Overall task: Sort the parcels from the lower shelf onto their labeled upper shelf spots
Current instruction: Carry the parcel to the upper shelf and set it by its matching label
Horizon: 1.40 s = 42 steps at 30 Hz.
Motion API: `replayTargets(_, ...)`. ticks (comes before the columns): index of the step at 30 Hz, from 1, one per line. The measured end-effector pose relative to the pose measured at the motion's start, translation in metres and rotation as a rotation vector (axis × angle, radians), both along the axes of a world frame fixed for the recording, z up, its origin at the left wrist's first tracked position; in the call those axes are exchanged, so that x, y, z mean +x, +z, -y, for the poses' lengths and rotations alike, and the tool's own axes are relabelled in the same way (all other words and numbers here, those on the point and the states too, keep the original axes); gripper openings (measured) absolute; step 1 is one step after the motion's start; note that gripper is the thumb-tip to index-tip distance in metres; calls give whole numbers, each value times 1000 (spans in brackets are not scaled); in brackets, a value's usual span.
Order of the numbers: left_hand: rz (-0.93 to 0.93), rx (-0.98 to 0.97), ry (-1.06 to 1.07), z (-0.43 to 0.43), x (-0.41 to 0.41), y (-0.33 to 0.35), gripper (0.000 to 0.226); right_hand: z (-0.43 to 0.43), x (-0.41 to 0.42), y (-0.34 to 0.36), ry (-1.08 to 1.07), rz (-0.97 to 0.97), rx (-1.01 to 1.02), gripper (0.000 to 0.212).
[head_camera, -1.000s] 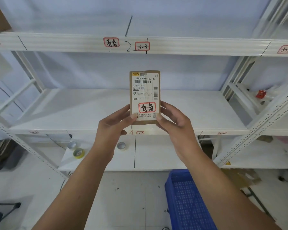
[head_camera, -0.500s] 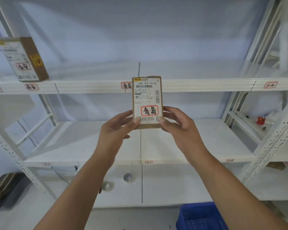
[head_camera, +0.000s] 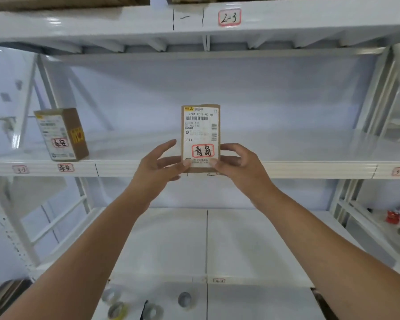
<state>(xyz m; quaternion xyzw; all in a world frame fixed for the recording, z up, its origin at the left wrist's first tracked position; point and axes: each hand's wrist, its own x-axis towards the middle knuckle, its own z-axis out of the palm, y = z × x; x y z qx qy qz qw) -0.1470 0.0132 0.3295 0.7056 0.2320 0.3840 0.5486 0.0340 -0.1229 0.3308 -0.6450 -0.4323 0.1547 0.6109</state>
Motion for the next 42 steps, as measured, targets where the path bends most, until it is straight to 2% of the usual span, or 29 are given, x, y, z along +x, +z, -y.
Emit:
replayTargets(4,-109,130,4,-25,8,12,78,-20,17,14,55,39,-55,54)
replayTargets(9,-182,256,45,-59,21,22,77,-56,38,25,97,141,-116,64)
replayTargets(15,-214,264,15,-97,34,21,81,-92,55,25,89,181,-156,67)
replayTargets(19,-244,282,-20,-116,43,17,88,-105,62,17,82,143,-170,64)
replayTargets(26,-235,274,-138,-139,49,16,92,-110,66,13,68,152,-182,56)
replayTargets(42,-259,245,-156,-155,52,6,103,-112,63,12,38,198,-229,53)
